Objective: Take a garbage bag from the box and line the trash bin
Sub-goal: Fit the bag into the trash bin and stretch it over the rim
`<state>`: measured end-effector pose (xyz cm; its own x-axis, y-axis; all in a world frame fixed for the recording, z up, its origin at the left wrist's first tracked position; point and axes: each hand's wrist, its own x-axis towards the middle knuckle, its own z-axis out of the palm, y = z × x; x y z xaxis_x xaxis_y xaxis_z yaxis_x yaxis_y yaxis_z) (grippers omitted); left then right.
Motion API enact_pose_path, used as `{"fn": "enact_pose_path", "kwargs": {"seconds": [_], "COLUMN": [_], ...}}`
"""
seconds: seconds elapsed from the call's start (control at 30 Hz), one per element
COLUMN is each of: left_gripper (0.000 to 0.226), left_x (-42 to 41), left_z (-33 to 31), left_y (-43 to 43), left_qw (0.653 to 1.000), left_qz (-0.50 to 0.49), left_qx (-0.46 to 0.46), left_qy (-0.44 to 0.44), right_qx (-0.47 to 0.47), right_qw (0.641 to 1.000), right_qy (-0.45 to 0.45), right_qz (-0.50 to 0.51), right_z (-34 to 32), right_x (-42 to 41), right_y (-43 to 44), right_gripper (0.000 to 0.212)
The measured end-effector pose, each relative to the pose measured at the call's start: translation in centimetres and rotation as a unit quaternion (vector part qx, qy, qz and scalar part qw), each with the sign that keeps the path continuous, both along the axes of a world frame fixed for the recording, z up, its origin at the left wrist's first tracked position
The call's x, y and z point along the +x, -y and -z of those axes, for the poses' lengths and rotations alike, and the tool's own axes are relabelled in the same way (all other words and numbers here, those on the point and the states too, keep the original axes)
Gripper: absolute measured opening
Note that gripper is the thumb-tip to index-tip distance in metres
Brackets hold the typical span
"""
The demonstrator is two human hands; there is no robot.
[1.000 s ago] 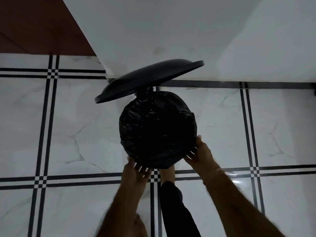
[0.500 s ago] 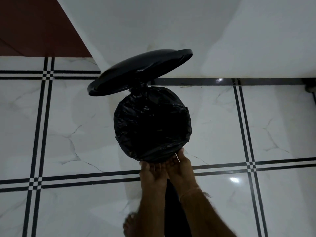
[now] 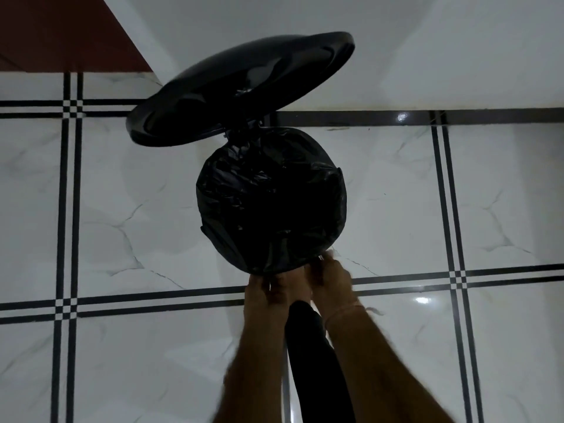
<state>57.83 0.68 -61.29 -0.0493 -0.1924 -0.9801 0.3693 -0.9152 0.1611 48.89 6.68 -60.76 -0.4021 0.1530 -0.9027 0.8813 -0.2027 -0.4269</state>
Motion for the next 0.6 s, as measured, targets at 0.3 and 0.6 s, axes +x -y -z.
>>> {"fn": "enact_pose_path", "kwargs": {"seconds": [0.3, 0.6], "left_gripper": [0.023, 0.041], "left_x": [-0.1, 0.7], "left_z": [-1.6, -2.1], "left_y": [0.9, 2.6], "left_qw": [0.996, 0.999], "left_qz": [-0.070, 0.009], "left_qx": [0.021, 0.034], "left_qy": [-0.050, 0.008], "right_qx": [0.179, 0.346], "right_qw": [0.360, 0.502], "right_qy": [-0.258, -0.443], "right_qz": [-0.879, -0.658], "right_z": [0.1, -2.0], "right_x": [-3.6, -3.3], "right_y": [6.5, 2.4], "right_gripper": [0.066, 0.044]}}
